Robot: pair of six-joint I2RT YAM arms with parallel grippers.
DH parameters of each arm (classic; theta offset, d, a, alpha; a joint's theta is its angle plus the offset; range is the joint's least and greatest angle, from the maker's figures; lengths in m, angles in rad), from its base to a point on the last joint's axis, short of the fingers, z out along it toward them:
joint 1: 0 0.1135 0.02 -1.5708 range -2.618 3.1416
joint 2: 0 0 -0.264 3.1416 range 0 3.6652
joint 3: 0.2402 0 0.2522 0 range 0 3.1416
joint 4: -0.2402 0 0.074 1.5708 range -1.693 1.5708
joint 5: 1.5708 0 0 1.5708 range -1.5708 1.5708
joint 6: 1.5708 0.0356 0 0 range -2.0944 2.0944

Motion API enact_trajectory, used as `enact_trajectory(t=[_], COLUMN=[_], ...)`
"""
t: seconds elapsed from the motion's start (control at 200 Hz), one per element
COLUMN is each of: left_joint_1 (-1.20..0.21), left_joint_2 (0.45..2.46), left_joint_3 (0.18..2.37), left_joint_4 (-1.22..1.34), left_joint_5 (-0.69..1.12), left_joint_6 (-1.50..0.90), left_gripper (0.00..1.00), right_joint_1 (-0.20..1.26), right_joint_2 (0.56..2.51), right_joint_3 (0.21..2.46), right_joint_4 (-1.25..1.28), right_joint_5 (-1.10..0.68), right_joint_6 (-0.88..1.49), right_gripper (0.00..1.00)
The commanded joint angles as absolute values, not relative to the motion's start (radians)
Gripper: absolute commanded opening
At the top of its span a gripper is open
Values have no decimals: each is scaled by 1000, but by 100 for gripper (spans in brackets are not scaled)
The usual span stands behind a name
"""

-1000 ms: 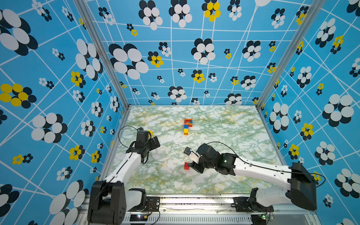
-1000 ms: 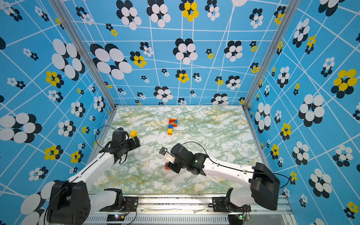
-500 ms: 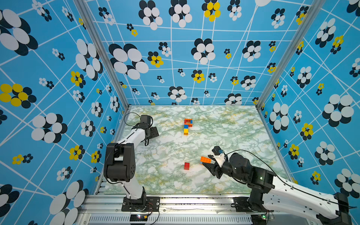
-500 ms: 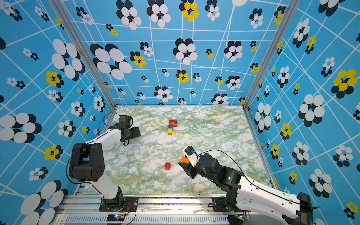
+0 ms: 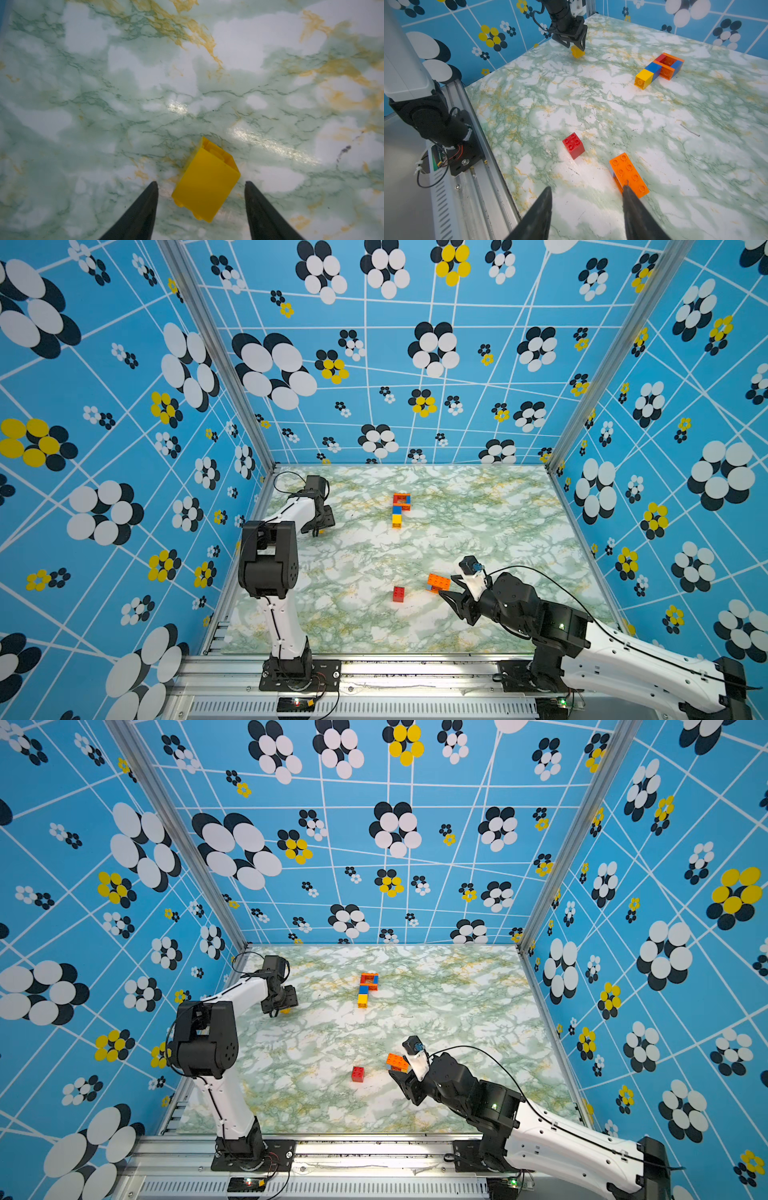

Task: Assemble the letter p with lego
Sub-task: Pick up the lego brick from the center of the board.

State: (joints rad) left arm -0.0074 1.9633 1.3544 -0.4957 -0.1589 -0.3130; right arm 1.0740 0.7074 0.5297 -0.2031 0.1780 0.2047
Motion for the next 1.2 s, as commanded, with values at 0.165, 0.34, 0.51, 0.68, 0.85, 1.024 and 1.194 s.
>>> enact_trajectory(t=[0.165, 0.34, 0.51, 0.68, 0.85, 1.024, 1.194], left_joint_1=[31, 32, 31, 28, -4, -117, -304], left_joint_2=[2036, 2026, 1929, 1741, 1498, 1197, 944], left_joint_3=[1419, 1407, 1311, 1112, 850, 652, 556], left_joint_4=[-564, -553, -493, -351, -174, -41, 8], left_joint_5=[-183, -155, -52, 170, 335, 329, 187], left_joint_6=[-310, -321, -371, -472, -665, -888, -1092], left_gripper=[55, 37, 27, 24, 24, 26, 27], right_joint_1=[1077, 1076, 1076, 1077, 1078, 1092, 1173], right_joint_2=[699, 705, 729, 769, 844, 980, 1139], right_joint_3=[509, 503, 502, 465, 439, 406, 432], right_joint_4=[-221, -213, -174, -34, 131, 388, 581], right_joint_5=[206, 217, 218, 213, 219, 249, 381], right_joint_6=[239, 250, 282, 354, 476, 658, 668], right_gripper=[55, 55, 55, 54, 54, 54, 61])
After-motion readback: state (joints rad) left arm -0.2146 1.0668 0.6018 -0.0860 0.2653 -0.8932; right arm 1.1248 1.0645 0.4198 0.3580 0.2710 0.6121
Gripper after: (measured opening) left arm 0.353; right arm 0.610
